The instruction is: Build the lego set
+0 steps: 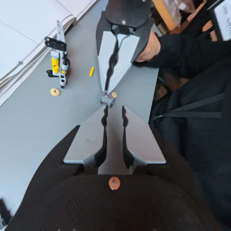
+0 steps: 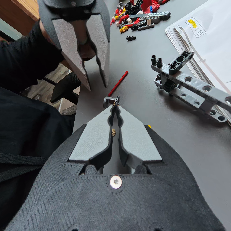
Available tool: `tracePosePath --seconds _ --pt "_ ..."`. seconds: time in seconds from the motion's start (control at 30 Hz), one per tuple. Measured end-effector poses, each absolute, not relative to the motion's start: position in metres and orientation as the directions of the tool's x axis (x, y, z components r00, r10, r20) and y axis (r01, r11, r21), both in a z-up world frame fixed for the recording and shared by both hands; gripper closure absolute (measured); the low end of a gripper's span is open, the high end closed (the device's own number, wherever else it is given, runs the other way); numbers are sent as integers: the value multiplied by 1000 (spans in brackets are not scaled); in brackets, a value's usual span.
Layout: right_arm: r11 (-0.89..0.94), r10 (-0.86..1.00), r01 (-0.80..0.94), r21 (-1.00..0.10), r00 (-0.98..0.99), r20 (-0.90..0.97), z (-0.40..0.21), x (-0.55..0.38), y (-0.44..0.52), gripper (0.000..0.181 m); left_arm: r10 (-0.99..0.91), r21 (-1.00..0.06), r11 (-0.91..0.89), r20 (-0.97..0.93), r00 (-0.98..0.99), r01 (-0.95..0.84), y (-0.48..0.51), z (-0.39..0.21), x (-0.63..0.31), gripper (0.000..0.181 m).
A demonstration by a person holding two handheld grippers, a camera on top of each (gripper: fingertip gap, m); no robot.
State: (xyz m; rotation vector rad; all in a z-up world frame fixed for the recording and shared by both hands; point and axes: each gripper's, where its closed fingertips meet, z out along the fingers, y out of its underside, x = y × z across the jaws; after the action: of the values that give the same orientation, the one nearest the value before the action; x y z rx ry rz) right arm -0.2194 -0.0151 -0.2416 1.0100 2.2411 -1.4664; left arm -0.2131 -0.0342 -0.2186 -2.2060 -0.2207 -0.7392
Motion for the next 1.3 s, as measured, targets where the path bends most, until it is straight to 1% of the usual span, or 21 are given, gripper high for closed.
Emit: tracePosePath --seconds 0.1,0.23,0.4,0.53,0.7,0.83,1.1,1.2,1.3 --pt "245 408 676 -695 -722 -558 -242 -220 -14 181 -55 -565 -730 608 792 383 -31 -227 -223 164" --pt "232 416 670 -705 -724 -550 -241 -224 -15 181 -31 -468 -799 660 751 378 -31 -235 -222 160" --pt "226 436 656 -720 -730 -527 -240 -225 -16 181 -33 -453 -797 692 721 399 -30 -225 -224 162" --pt "202 452 655 -728 -722 -524 -238 -228 -15 181 -15 -409 -804 739 674 431 -31 -223 -223 161" --pt "153 497 640 -753 -708 -502 -235 -236 -11 181 35 -396 -802 717 696 448 -27 -225 -234 167" --pt "144 520 625 -768 -708 -478 -233 -239 -9 181 42 -374 -815 724 688 443 -21 -222 -235 166" --pt "114 545 604 -789 -702 -458 -229 -242 -6 181 74 -279 -845 784 617 456 -13 -219 -231 163" --pt "107 561 599 -793 -695 -450 -229 -243 -4 181 90 -262 -845 791 605 467 -12 -217 -234 165" --pt "111 566 594 -797 -697 -441 -229 -243 -3 181 100 -245 -851 792 602 464 -9 -219 -234 163"
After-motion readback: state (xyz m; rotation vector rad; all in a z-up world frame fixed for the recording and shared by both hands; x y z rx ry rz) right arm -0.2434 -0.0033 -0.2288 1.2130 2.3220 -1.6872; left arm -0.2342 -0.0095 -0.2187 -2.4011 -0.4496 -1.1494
